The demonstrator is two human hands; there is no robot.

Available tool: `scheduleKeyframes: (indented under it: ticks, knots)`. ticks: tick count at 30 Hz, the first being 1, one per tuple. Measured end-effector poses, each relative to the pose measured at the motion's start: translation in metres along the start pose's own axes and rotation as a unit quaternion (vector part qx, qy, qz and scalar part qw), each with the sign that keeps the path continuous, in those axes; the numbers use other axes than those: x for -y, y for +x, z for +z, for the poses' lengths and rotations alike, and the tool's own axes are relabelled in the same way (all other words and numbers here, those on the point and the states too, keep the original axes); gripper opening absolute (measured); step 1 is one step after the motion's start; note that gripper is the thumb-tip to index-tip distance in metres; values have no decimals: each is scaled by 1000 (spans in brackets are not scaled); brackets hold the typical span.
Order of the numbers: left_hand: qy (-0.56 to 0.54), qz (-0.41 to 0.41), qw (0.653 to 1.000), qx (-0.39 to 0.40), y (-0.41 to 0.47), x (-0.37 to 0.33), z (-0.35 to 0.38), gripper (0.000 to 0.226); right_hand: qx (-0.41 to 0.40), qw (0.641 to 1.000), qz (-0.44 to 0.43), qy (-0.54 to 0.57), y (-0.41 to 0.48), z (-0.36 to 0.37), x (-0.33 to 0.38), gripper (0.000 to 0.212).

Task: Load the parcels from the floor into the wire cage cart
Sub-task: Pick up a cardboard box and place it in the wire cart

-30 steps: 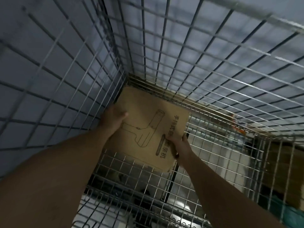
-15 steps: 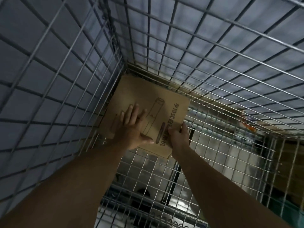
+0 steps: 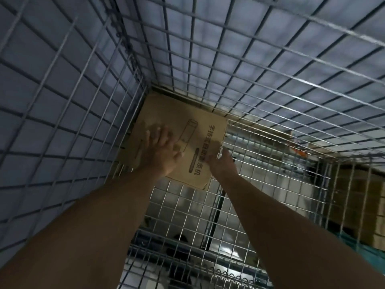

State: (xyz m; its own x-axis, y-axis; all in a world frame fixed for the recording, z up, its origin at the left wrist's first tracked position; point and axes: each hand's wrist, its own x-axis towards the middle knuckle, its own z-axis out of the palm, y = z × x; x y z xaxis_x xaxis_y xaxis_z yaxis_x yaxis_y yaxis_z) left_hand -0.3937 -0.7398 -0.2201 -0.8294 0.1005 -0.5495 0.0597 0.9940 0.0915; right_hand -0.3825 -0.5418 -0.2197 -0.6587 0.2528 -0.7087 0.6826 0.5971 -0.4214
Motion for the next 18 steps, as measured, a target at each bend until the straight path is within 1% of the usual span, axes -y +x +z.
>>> scheduleKeyframes:
  ticks: [1, 2, 3, 6, 8, 9, 12, 15, 18]
  knots:
    - [-2, -7, 1000, -7, -9, -4, -12, 74, -9, 994, -43, -99, -13, -13, 6, 63]
    - [-8, -11, 1000, -11, -18, -9, -25, 70, -10, 979, -87, -184, -26, -27, 12, 62]
    - [-7, -10, 1000, -9, -28, -16, -42, 69, -5, 962, -124, -244, -40, -44, 19, 61]
    - [14, 3, 1000, -6, -69, -47, -108, 66, 1, 921, -195, -338, -81, -100, 40, 62]
    - [-2, 4, 1000, -30, -103, -64, -163, 63, -16, 904, -227, -361, -119, -143, 61, 63]
    - [-13, 5, 998, -57, -121, -72, -189, 62, -28, 898, -241, -366, -139, -166, 72, 62]
    - [13, 7, 990, -143, -171, -95, -275, 67, -80, 874, -281, -388, -203, -245, 107, 63]
    - [-5, 11, 984, -179, -238, -127, -375, 69, -141, 856, -315, -384, -285, -338, 142, 64]
    - [15, 24, 975, -221, -321, -171, -469, 73, -203, 837, -343, -374, -381, -437, 169, 64]
